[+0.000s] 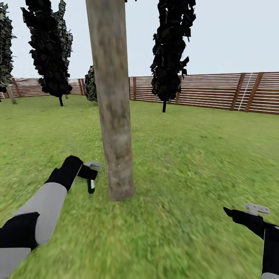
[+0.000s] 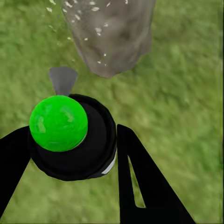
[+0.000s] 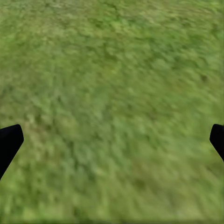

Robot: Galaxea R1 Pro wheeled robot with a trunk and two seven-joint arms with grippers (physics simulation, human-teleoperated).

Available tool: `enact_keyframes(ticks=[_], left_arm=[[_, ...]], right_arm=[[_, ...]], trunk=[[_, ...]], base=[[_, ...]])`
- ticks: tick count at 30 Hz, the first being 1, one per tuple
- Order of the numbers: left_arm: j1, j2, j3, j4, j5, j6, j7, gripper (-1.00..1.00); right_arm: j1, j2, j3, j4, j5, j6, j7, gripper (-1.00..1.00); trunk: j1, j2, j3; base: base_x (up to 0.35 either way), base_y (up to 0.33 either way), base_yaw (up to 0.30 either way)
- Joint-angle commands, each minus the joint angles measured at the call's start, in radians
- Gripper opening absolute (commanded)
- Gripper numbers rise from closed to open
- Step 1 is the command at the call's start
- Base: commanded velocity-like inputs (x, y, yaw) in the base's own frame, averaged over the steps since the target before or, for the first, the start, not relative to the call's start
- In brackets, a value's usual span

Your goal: In the garden, pick up the pesticide atomizer on the floor and spray pesticide onto both trees until each tree trunk is fully covered.

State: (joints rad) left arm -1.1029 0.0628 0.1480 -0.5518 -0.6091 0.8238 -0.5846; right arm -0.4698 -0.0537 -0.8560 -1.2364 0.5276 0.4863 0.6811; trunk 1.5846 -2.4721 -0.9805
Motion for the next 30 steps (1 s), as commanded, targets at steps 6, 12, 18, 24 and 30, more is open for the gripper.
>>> enact_keyframes(ticks=[6, 12, 18, 24, 30], left_arm=[[-0.079, 0.001, -0.002, -0.014, -0.007, 0.012, -0.084, -1.0], [-0.131, 0.001, -0.003, -0.014, -0.009, 0.012, -0.148, -1.0], [-0.175, 0.006, -0.006, -0.014, -0.011, 0.056, -0.175, -1.0], [-0.217, 0.036, -0.049, -0.014, -0.011, 0.07, -0.182, -1.0], [-0.253, 0.038, -0.057, -0.014, -0.01, 0.072, -0.183, -1.0]], right_arm=[[0.0, 0.0, 0.0, 0.0, 0.0, 0.0, 0.0, 1.0], [0.0, 0.0, 0.0, 0.0, 0.0, 0.0, 0.0, 1.0], [0.0, 0.0, -0.001, 0.0, 0.0, 0.0, 0.0, 1.0], [0.0, 0.0, -0.001, 0.0, 0.0, 0.0, 0.0, 1.0], [-0.001, 0.0, -0.001, 0.0, 0.0, 0.0, 0.0, 1.0]], trunk=[[0.0, 0.0, 0.0], [0.0, 0.0, 0.0], [0.0, 0.0, 0.0], [0.0, 0.0, 0.0], [0.0, 0.0, 0.0]], base=[[0.0, 0.0, 0.0], [0.0, 0.0, 0.0], [0.0, 0.0, 0.0], [0.0, 0.0, 0.0], [0.0, 0.0, 0.0]])
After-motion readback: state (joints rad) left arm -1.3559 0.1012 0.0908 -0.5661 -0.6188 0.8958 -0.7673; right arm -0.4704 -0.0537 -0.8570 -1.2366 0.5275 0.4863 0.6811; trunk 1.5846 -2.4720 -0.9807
